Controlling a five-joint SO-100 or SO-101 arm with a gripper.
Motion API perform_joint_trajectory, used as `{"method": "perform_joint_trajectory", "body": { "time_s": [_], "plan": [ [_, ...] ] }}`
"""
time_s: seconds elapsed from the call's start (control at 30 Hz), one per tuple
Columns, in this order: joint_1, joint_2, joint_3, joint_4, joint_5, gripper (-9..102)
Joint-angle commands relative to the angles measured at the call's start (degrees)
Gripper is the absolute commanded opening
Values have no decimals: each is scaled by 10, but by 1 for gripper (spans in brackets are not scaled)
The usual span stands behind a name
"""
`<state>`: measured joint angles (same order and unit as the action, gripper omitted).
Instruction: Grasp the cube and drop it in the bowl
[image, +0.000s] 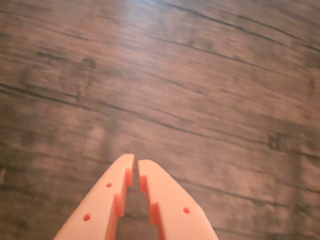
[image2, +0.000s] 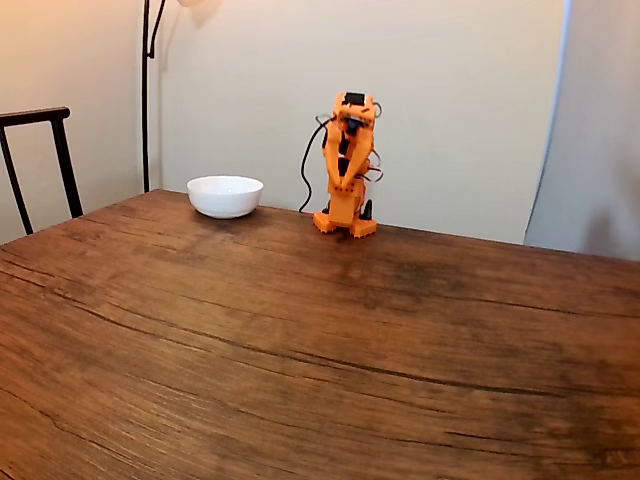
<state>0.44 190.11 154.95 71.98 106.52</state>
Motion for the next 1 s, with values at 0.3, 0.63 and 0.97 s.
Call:
{"method": "perform_joint_trajectory", "body": {
  "time_s": [0.3, 0.63, 0.97],
  "plan": [
    [-18, 4, 149, -125, -21, -1],
    [-23, 3, 233, -118, -84, -1],
    [-2, 2, 233, 26, -89, -1]
  ]
}}
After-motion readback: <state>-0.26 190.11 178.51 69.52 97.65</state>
